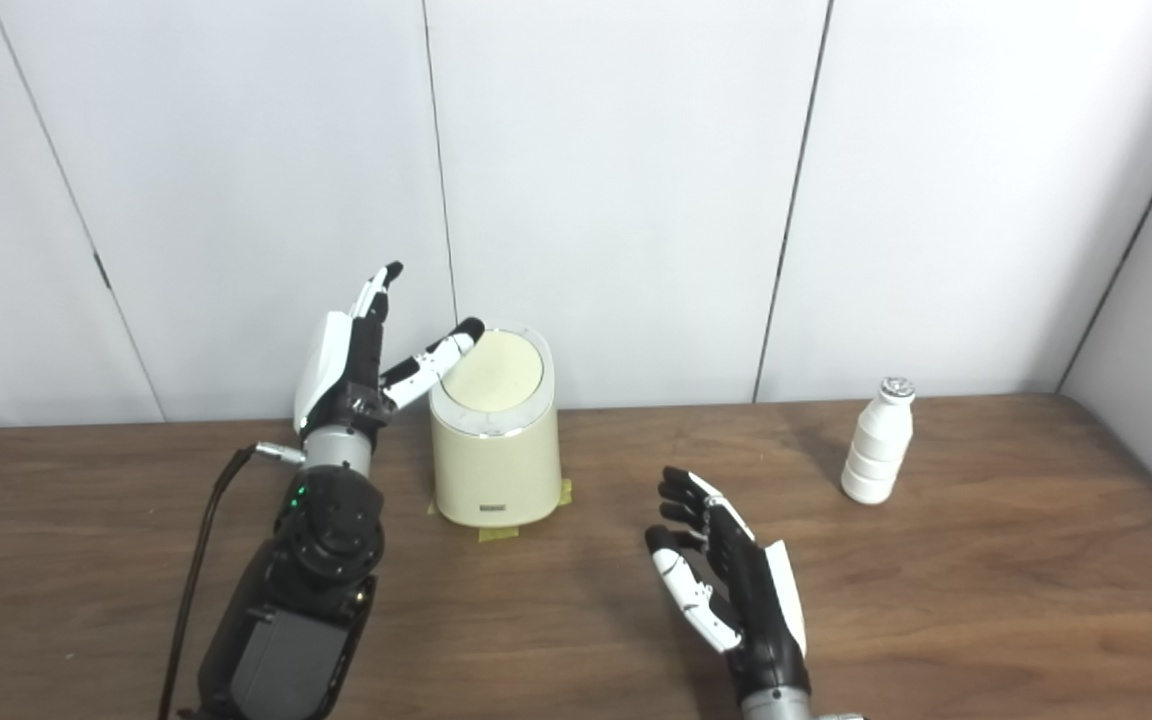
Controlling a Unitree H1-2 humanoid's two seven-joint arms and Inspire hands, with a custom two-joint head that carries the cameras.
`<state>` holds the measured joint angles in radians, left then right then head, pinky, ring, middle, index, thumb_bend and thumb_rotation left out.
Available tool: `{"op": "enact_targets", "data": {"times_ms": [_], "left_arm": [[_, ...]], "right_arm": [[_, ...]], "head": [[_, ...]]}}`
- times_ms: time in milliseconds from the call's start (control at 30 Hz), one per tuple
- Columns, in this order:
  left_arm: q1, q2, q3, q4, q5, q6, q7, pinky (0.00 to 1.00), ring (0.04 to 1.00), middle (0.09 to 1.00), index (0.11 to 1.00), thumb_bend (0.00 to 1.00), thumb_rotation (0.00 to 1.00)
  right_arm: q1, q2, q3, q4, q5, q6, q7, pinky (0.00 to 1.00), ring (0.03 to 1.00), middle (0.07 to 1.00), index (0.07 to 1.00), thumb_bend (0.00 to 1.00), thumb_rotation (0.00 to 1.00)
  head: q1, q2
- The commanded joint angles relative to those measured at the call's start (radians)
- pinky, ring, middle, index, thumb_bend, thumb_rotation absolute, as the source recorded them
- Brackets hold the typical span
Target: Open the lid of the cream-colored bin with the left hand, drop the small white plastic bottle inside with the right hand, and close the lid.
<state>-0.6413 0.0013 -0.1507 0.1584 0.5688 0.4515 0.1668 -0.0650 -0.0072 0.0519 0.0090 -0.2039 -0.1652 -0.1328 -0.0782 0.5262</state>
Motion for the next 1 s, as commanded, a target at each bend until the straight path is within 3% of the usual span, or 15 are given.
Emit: {"op": "enact_targets", "data": {"times_ms": [0, 167, 400, 700, 867, 967], "left_arm": [[-0.068, 0.002, -0.008, -0.008, 0.033, -0.004, 0.032, 1.00, 1.000, 1.000, 1.000, 0.78, 0.50], [-0.075, -0.004, -0.013, 0.021, 0.051, 0.015, 0.033, 1.00, 1.000, 1.000, 1.000, 0.83, 0.40], [-0.084, -0.010, -0.016, 0.083, 0.081, 0.018, 0.034, 1.00, 1.000, 1.000, 0.999, 0.79, 0.26], [-0.094, -0.014, -0.015, 0.169, 0.124, 0.018, 0.027, 1.00, 1.000, 1.000, 0.995, 0.84, 0.22], [-0.090, -0.011, -0.015, 0.202, 0.151, 0.018, 0.024, 1.00, 1.000, 1.000, 0.989, 0.85, 0.15], [-0.088, -0.005, -0.021, 0.220, 0.173, 0.018, 0.035, 1.00, 1.000, 1.000, 0.987, 0.88, 0.06]], "right_arm": [[0.006, 0.007, 0.007, 0.027, -0.017, -0.041, -0.009, 0.70, 0.786, 0.807, 0.804, 0.19, 0.62], [0.005, 0.005, 0.006, 0.030, -0.012, -0.043, -0.007, 0.70, 0.786, 0.807, 0.806, 0.19, 0.62], [0.006, 0.005, 0.010, 0.032, -0.028, -0.047, -0.015, 0.68, 0.781, 0.802, 0.803, 0.19, 0.63], [0.007, 0.007, 0.012, 0.025, -0.026, -0.033, -0.014, 0.69, 0.783, 0.807, 0.807, 0.19, 0.65], [0.009, 0.014, 0.013, 0.023, -0.019, -0.031, -0.014, 0.69, 0.786, 0.807, 0.807, 0.21, 0.65], [0.009, 0.015, 0.016, 0.023, -0.030, -0.033, -0.018, 0.68, 0.783, 0.805, 0.805, 0.21, 0.64]], "head": [[-0.001, 0.001], [-0.001, 0.001], [-0.007, 0.003], [-0.011, 0.005], [-0.012, 0.007], [-0.015, 0.006]]}}
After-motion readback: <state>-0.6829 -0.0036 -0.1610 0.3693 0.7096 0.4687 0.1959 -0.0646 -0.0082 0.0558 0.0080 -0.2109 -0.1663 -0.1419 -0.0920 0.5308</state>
